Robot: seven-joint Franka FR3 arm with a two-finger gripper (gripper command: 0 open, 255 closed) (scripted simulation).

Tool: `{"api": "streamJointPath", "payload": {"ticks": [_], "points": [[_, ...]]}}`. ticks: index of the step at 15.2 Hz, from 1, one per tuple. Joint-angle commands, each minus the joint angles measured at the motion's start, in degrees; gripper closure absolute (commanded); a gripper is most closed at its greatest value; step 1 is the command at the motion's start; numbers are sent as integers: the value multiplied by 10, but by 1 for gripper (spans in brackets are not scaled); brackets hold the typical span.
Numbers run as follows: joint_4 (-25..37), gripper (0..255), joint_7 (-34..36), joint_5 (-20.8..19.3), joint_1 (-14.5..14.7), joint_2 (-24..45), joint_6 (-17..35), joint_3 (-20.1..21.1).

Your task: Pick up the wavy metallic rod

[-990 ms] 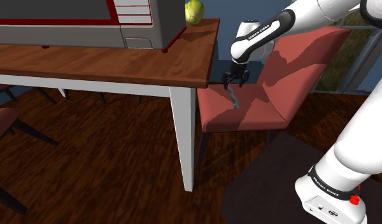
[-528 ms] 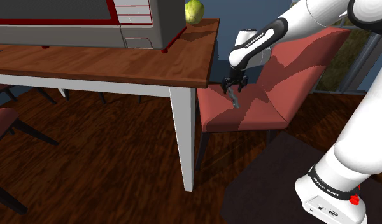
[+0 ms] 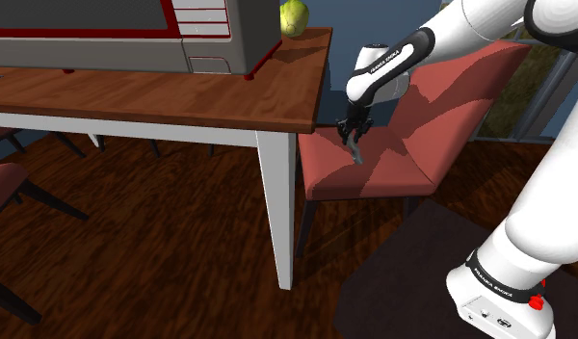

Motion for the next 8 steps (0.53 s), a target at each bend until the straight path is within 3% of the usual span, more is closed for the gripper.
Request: {"api": "streamJointPath", "payload": {"ticks": [1,8], "points": [[0,255,0,0,0,1,0,0],[13,255,5,-7,0,-30,-44,-2]]}}
